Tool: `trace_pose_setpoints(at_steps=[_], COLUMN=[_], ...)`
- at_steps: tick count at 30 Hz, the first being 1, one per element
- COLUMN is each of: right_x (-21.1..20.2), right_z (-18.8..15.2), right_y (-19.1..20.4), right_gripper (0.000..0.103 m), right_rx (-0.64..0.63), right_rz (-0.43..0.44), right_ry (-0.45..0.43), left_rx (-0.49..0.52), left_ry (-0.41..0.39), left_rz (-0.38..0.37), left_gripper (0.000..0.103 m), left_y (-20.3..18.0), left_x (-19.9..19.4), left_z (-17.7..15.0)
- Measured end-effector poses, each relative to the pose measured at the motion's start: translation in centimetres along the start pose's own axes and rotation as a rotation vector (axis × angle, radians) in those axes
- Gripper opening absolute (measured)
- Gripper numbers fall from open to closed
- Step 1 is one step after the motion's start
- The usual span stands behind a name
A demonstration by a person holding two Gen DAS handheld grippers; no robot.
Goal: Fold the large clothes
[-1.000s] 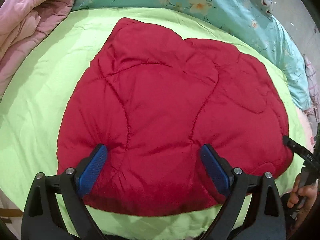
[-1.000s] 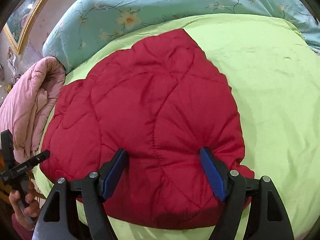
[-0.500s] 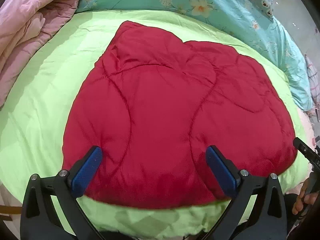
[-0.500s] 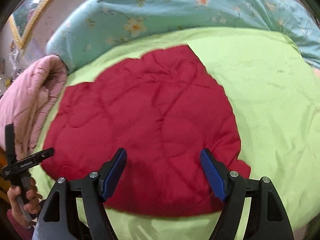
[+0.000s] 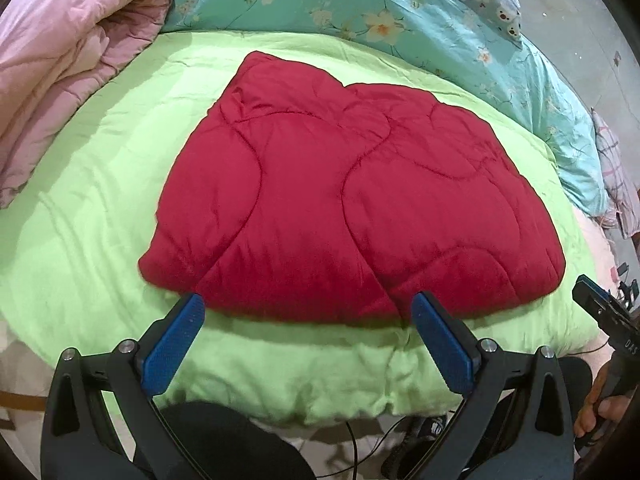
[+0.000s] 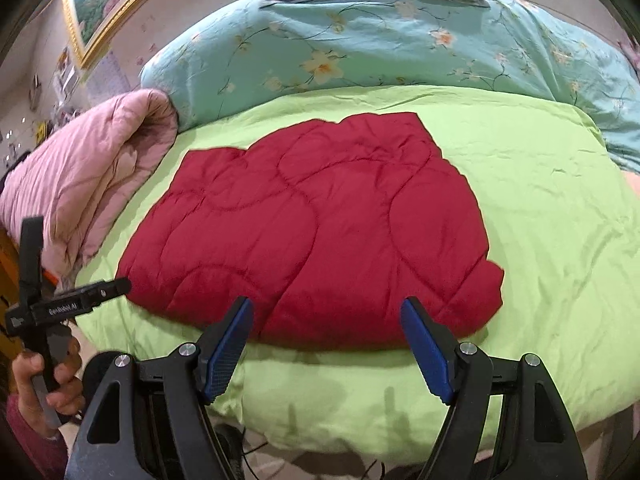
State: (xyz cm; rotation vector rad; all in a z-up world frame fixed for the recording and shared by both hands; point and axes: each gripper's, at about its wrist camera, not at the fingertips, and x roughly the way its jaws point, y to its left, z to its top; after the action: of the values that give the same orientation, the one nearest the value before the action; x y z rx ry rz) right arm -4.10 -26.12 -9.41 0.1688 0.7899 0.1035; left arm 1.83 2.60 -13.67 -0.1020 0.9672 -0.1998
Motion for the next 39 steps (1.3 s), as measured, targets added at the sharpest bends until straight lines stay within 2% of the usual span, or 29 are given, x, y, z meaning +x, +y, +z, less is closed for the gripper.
trace_pose_setpoints(at_steps=[7, 12, 20, 29, 34, 39], right_x=[-1.5, -2.2, -3.3, -6.9, -9.0, -10.4], right_z=[-1.9, -3.1, -4.7, -5.4, -4.4, -3.2], right_y=[1.7, 2.7, 3.6, 5.3, 6.7, 7.9], right_gripper=[0.081, 0.091, 0.093, 0.098, 0.100, 0.100], right_rx=[-0.045, -0.071, -0.077, -0.101, -0.135, -0.161], right_rz=[0.004, 0.000, -0.001, 0.016, 0.021, 0.029], right_ry=[0.017, 0.036, 0.066, 0.036, -0.001, -0.032], left_rx=[0.061, 0.042, 0.038, 0.080, 0.136, 0.137], left_ry=[-0.007, 0.002, 0.002, -0.046, -0.074, -0.095], left_rz=[0.019, 0.015, 0.036, 0.032, 0.057, 0.046], left_gripper=[0.103, 0.103, 0.103, 0.103, 0.103, 0.103], left_y=[-1.3, -1.0, -0.7, -1.7, -2.9, -3.3], left_x=[-2.5, -3.6, -5.4, -8.8, -10.5, -11.6], left_z=[-2.3, -3.5, -5.0, -4.8, -4.2, -3.2])
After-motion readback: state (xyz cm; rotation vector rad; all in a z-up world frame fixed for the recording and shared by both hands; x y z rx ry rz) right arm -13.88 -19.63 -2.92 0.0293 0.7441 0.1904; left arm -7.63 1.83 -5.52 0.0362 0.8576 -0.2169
